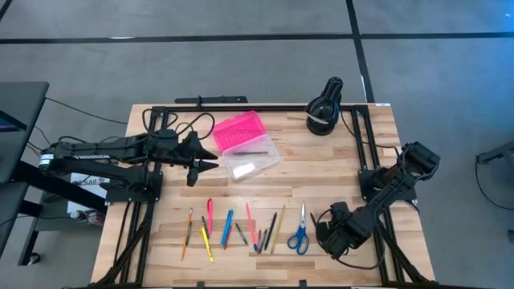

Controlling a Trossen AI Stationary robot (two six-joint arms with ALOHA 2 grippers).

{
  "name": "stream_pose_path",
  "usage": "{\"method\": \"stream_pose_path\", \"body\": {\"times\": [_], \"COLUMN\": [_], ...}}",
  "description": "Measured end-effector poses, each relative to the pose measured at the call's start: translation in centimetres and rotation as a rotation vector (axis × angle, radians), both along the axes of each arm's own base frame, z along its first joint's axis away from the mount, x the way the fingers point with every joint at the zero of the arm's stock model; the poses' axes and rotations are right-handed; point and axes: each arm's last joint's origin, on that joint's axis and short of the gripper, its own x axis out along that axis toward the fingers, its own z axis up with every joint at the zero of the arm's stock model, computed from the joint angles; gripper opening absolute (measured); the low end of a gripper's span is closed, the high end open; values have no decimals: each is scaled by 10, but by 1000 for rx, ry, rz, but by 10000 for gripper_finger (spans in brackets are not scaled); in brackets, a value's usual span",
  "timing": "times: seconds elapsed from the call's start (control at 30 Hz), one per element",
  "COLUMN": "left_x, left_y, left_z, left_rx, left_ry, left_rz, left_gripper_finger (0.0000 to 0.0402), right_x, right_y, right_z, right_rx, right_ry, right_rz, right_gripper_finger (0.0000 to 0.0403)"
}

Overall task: Pick & place school supplies into a supply box
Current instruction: Put the green pen into the pink supply box

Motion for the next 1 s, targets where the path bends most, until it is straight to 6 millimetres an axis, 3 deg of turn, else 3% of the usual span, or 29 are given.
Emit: {"method": "stream_pose_path", "body": {"times": [0.47, 1.0], "left_x": [0, 0], "left_y": [0, 1], "left_z": [0, 1], "left_rx": [-7, 5], "left_ry": [-4, -7], "left_rz": [11, 27], "left_gripper_finger": [137, 137], "right_x": [11, 20], "right_y": [4, -3], "right_z": [-16, -16], "right_rx": [14, 49], "right_ry": [-38, -17], "right_rz": [-18, 197], "right_gripper_finger": [92, 92]}}
